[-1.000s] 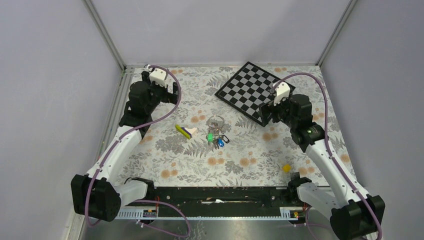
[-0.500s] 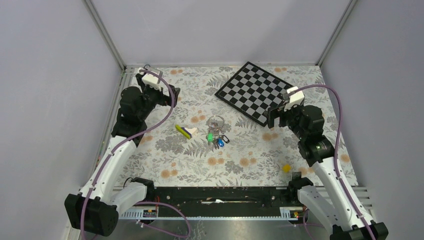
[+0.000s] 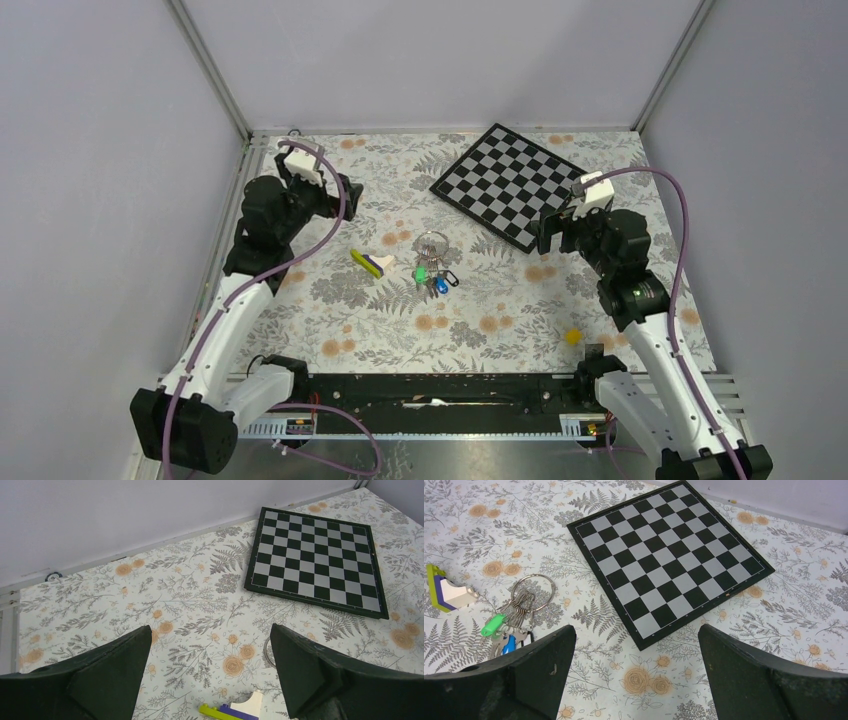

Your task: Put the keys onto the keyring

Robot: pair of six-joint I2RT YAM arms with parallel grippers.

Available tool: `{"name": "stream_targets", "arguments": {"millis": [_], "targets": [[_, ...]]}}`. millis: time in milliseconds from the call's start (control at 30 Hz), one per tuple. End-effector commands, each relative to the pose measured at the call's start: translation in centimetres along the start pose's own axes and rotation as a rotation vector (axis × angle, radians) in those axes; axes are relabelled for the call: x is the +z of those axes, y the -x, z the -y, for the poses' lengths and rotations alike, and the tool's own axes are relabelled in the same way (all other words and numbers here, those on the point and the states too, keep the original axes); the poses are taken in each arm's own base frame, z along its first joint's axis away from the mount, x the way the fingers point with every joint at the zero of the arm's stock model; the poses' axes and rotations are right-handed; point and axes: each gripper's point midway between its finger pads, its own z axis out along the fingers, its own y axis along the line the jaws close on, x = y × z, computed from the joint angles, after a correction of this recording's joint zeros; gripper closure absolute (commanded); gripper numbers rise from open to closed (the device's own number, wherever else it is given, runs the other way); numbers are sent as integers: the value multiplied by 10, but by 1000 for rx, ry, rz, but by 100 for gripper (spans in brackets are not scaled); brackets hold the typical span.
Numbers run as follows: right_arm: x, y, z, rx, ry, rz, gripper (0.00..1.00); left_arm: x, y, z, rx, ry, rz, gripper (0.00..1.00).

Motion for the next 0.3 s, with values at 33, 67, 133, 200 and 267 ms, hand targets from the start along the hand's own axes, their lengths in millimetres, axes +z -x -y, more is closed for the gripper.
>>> {"name": "stream_targets", "arguments": {"millis": [33, 67, 133, 200, 267], "targets": [[2, 11, 4, 22, -19, 52, 0, -6, 10, 4, -41, -15, 21, 1], [2, 10, 5, 21, -25, 51, 0, -5, 10, 4, -46, -15, 17, 1], [2, 11, 7, 19, -34, 57, 1, -3, 7, 5, -51, -22, 9, 1], [1, 11, 9, 21, -44, 61, 1, -2, 5, 6, -52, -33, 4, 1], [1, 13, 10, 19, -49, 57, 0, -1, 3, 7, -51, -40, -1, 1]]}}
